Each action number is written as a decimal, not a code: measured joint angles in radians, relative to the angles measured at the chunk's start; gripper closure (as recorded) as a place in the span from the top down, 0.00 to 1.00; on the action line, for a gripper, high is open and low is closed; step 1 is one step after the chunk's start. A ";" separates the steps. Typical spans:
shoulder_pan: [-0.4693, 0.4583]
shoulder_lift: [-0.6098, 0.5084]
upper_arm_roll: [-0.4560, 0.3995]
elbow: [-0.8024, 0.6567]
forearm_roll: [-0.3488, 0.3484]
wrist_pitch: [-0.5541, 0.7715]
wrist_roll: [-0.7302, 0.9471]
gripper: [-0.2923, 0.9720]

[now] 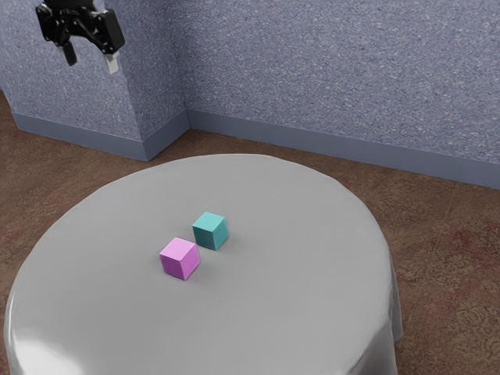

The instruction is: Pick up the blue block with one arm, and put the blue block on the pink block with one arm

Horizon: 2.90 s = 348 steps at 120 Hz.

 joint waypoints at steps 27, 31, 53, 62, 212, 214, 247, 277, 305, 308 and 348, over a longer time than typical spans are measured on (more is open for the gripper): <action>-0.042 -0.012 0.020 -0.028 0.018 -0.026 -0.001 0.77; -0.045 -0.072 0.023 -0.116 0.020 -0.027 -0.002 0.77; -0.056 -0.348 0.022 -0.631 0.005 0.170 0.103 0.77; -0.078 -0.325 0.037 -0.682 -0.009 0.231 0.197 0.77; -0.078 0.391 0.014 -0.487 -0.011 0.842 1.341 0.77; -0.076 0.401 0.014 -0.477 -0.011 0.842 1.347 0.77; -0.057 0.515 0.011 -0.410 -0.012 0.846 1.433 0.77; -0.039 0.573 0.010 -0.383 -0.014 0.867 1.483 0.77; 0.012 0.613 -0.046 -0.349 -0.015 0.881 1.514 0.77; 0.013 0.615 -0.051 -0.346 -0.015 0.882 1.516 0.77; 0.014 0.662 -0.063 -0.340 -0.016 0.900 1.541 0.77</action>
